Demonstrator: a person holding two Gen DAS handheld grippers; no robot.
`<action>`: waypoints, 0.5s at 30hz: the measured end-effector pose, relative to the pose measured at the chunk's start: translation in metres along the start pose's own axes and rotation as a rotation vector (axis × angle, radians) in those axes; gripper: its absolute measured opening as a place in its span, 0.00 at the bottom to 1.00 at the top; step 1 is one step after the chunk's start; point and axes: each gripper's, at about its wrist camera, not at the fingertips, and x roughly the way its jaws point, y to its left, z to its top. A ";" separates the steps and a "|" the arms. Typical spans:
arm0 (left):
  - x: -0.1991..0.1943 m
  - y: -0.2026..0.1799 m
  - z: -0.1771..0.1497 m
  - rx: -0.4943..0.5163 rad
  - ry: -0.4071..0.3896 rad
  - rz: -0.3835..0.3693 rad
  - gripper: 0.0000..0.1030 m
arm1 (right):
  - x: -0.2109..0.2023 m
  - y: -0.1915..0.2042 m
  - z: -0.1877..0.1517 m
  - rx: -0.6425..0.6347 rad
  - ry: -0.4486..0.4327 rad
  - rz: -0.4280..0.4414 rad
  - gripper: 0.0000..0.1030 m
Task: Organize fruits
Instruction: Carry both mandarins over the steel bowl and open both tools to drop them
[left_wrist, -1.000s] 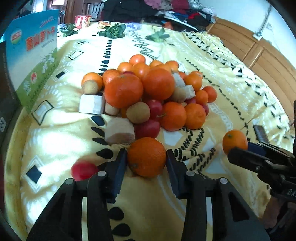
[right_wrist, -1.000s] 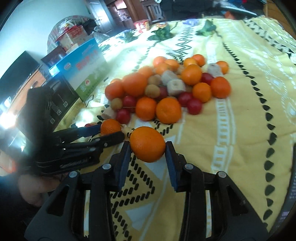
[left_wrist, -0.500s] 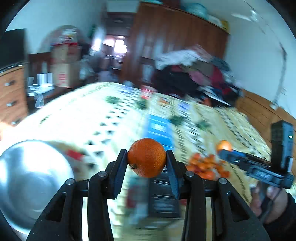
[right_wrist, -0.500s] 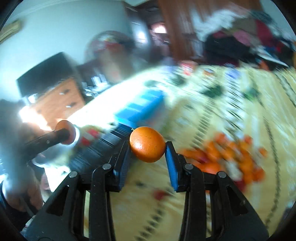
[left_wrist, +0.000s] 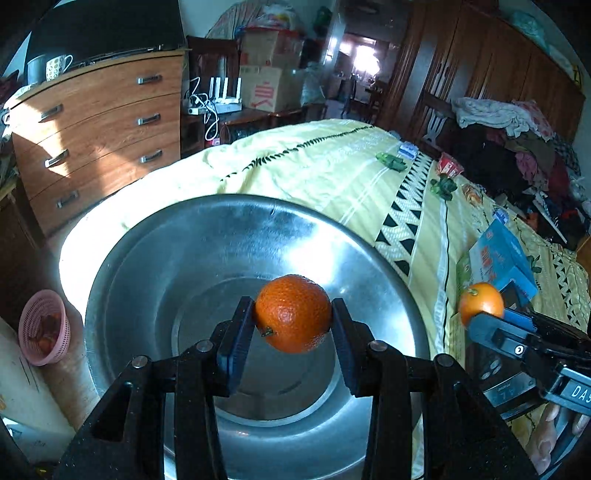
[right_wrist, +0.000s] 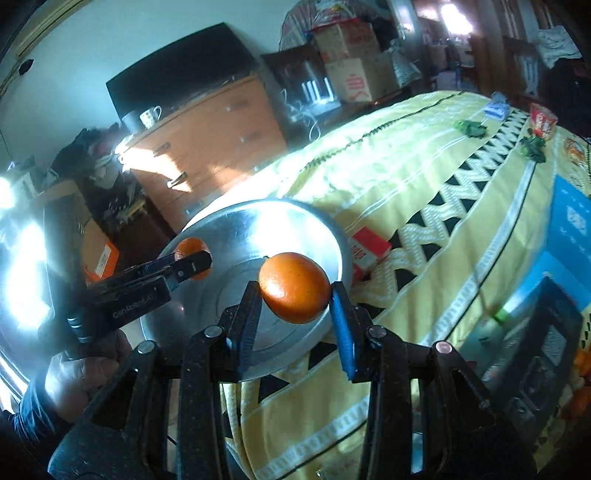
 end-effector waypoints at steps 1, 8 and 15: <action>0.004 0.001 -0.002 0.002 0.010 0.002 0.41 | 0.007 0.001 -0.003 -0.001 0.022 0.013 0.37; 0.012 0.013 -0.005 -0.001 0.044 0.020 0.42 | 0.038 0.005 -0.001 0.019 0.115 0.050 0.38; 0.002 0.024 -0.001 -0.034 -0.010 0.010 0.61 | 0.047 0.009 -0.001 0.035 0.096 0.028 0.56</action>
